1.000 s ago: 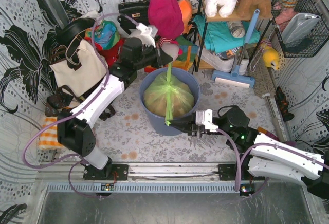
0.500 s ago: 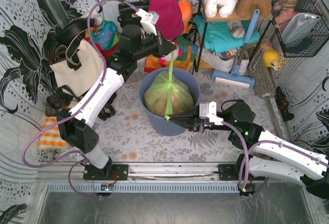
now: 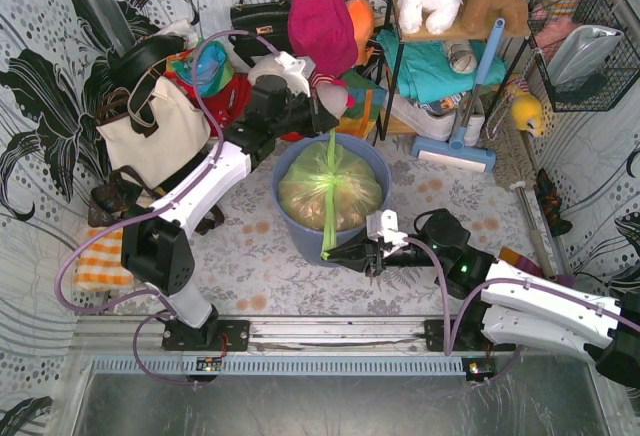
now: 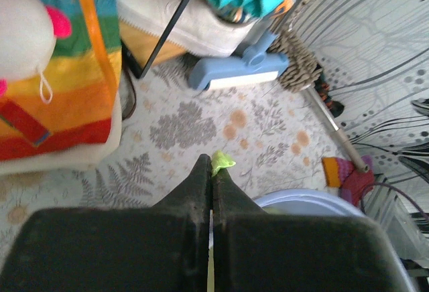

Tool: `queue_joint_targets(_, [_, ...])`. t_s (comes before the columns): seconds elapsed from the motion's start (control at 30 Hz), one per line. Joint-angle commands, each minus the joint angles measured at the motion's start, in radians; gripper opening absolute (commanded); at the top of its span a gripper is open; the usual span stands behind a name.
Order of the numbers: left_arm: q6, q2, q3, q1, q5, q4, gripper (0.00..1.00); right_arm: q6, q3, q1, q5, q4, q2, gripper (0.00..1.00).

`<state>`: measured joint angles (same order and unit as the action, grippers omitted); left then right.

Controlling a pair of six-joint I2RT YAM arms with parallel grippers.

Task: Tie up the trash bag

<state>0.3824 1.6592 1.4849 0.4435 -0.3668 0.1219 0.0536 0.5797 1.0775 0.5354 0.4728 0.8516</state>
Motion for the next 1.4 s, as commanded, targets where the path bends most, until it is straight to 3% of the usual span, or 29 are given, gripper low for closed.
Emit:
queue_joint_targets(0.0, [-0.046, 0.007, 0.038, -0.017, 0.109, -0.125, 0.0, -0.063, 0.024, 0.019, 0.113, 0.051, -0.024, 0.0])
queue_joint_targets(0.13, [-0.036, -0.022, 0.082, -0.017, 0.071, -0.133, 0.0, 0.015, 0.093, 0.019, 0.038, 0.022, -0.029, 0.0])
queue_joint_targets(0.3, [-0.006, -0.089, 0.103, -0.016, -0.051, -0.181, 0.0, 0.133, 0.122, 0.019, -0.214, 0.147, -0.032, 0.0])
queue_joint_targets(0.63, [0.105, -0.224, 0.023, 0.02, -0.251, -0.339, 0.0, 0.425, 0.328, 0.018, -0.544, 0.397, 0.228, 0.0])
queue_joint_targets(0.97, [0.063, -0.278, 0.054, 0.086, -0.275, -0.311, 0.0, 0.579, 0.483, 0.018, -0.613, 0.47, 0.335, 0.0])
queue_joint_targets(1.37, [0.061, -0.289, 0.045, 0.087, -0.266, -0.319, 0.0, 0.553, 0.436, 0.017, -0.629, 0.495, 0.322, 0.0])
